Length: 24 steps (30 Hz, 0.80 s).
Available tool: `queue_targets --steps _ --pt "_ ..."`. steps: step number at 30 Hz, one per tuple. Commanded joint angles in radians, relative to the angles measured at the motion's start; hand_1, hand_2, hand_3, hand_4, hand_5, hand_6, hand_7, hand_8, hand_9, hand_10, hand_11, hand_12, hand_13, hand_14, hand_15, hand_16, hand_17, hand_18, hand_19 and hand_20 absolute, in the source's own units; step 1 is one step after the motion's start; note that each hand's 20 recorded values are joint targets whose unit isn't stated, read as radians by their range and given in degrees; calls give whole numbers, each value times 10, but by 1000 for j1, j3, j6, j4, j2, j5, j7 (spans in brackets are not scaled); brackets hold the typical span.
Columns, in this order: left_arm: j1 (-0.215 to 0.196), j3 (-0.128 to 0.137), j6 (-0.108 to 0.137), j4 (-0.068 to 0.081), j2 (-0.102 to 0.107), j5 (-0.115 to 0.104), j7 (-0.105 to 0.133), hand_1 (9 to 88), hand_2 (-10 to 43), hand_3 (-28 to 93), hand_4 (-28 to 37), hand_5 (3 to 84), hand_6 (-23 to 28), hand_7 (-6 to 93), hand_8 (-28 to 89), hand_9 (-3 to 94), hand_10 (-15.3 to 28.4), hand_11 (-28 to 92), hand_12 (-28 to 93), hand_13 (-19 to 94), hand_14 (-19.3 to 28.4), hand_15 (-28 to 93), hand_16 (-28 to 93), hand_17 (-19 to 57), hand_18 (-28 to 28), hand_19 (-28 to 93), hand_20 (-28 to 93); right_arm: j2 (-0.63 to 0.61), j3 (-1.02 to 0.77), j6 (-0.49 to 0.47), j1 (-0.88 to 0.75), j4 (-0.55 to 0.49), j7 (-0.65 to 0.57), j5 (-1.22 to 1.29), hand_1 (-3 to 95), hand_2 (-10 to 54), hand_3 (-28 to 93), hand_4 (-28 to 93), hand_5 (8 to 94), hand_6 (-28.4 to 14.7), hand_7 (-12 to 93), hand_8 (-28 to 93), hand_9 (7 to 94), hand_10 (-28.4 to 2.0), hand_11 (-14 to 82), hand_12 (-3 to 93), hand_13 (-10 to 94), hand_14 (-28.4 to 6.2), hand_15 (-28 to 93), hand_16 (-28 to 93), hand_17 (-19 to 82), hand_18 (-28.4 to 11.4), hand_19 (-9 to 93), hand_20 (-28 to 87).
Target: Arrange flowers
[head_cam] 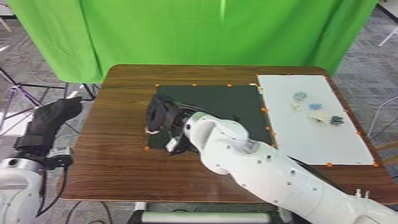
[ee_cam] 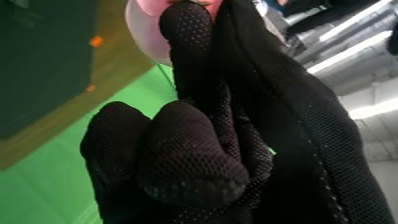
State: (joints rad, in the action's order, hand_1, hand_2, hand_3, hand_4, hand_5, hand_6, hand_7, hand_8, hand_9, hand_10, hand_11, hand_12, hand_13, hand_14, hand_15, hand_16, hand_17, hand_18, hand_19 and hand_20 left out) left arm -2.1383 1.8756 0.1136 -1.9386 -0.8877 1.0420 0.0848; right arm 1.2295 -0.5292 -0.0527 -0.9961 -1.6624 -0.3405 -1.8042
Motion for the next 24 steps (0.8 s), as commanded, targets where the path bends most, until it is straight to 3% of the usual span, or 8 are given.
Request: queue_targets --steps 1,17,24 --pt "12 -14 -19 -3 -11 11 -5 189 108 571 -283 415 36 140 -82 398 140 162 74 324 173 104 -4 34 88 43 117 34 26 2 0 61 -1 -43 672 -95 541 -156 774 -18 250 176 925 -85 68 383 937 13 659 256 673 -105 932 534" --pt "22 -27 -36 -1 -16 19 -13 194 102 569 -283 413 36 139 -81 397 140 161 75 323 174 103 -2 31 90 44 116 55 26 1 -9 100 -10 -75 666 -95 538 -155 766 -10 260 167 921 -84 46 338 937 13 658 256 670 -108 932 539" --pt "27 -28 -40 0 -16 22 -16 194 101 570 -283 413 37 137 -80 397 141 161 75 322 174 102 -2 30 91 44 116 58 26 -10 -10 124 -7 -115 662 -95 538 -148 751 -6 271 161 906 -96 44 343 937 11 650 261 661 -110 932 541"
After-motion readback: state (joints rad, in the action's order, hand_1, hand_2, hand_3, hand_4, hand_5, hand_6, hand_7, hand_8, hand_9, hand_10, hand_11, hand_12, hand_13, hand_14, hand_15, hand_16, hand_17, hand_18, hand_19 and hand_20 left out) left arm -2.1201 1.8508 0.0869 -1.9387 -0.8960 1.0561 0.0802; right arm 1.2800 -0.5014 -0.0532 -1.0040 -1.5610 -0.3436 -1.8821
